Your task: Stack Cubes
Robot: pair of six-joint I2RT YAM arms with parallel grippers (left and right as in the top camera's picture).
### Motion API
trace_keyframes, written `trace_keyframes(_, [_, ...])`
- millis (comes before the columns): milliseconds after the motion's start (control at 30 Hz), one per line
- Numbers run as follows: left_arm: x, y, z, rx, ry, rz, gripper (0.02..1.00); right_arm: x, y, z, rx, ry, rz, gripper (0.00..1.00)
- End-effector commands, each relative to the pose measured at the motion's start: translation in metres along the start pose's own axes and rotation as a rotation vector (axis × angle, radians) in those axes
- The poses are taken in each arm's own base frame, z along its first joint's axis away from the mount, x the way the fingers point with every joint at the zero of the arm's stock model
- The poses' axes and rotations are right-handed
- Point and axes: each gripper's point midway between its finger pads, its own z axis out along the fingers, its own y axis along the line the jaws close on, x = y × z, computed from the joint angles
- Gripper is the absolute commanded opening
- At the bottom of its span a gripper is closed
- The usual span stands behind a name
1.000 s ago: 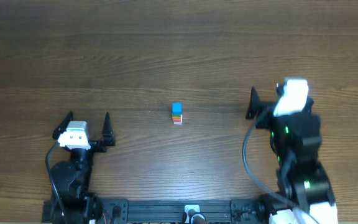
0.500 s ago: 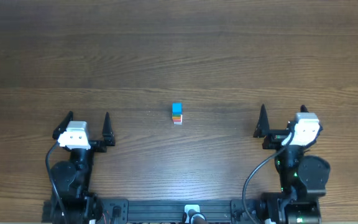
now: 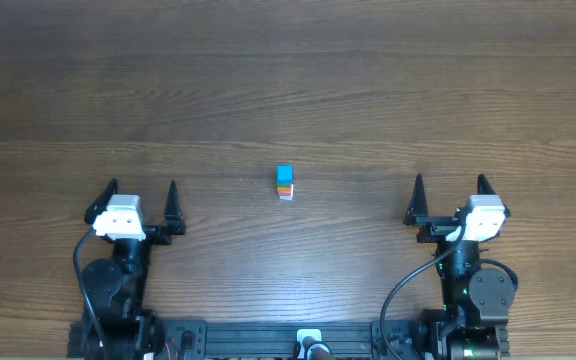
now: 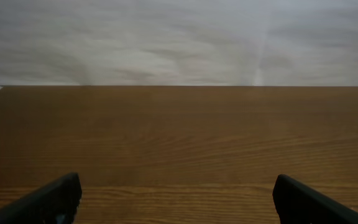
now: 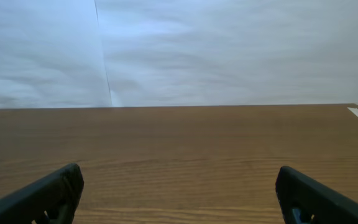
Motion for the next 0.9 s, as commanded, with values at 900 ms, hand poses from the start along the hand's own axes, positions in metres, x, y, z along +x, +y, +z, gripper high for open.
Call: trace_keyframes(900, [0.002,-0.001,0.000,0.008,-0.001,0.014,0.998,0.052,-0.001,0.006,-0.001,0.093,-0.001,0.991])
